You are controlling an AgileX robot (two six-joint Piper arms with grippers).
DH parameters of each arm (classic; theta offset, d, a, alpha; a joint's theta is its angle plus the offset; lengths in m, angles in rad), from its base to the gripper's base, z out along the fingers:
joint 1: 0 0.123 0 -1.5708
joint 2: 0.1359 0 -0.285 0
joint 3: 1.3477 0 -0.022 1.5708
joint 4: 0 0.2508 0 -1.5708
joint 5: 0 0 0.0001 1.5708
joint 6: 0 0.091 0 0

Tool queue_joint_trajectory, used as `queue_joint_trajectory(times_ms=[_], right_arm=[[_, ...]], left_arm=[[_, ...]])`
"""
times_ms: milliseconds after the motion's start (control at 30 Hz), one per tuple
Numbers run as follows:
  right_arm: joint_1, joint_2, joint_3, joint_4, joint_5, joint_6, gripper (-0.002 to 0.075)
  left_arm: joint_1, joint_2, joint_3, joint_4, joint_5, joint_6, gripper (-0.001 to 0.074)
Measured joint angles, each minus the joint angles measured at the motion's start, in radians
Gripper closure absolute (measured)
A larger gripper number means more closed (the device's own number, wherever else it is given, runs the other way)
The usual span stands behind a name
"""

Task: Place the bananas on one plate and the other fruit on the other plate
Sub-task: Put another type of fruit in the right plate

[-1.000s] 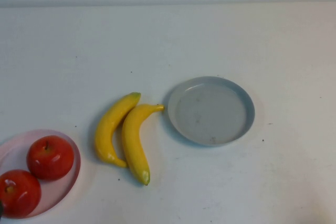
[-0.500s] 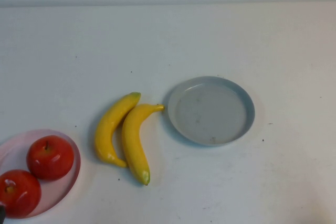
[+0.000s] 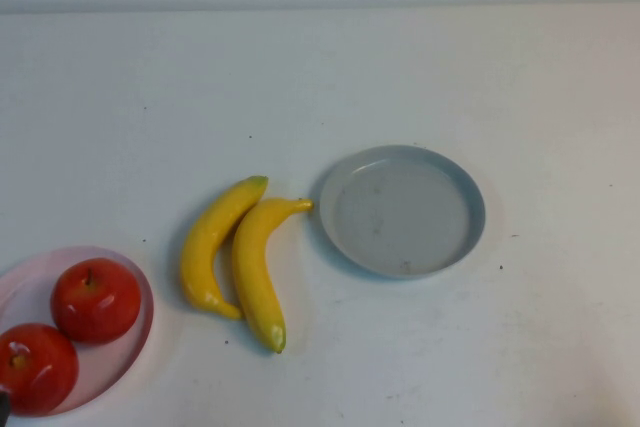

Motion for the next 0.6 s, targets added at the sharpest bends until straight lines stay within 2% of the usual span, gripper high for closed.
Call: queue_joint_trajectory(times_ms=[133,433,500,600], right_arm=[[0.000,0.000,0.000,0.011,-0.041,0.000,0.0743],[0.000,0.000,0.000,0.357,-0.300,0.007,0.0743],[0.000,0.000,-0.006,0.406,-0.290,0.013,0.0743],[0.000,0.007,-0.087,0.433,-0.173,0.019,0.0743]], left_arm=[[0.000,0.000,0.000,0.001,0.000,0.000,0.0731],[0.000,0.000,0.000,0.001,0.000,0.000,0.0731],[0.000,0.000,0.000,0.001,0.000,0.000,0.0731],[0.000,0.000,0.000,0.001,0.000,0.000,0.0731]])
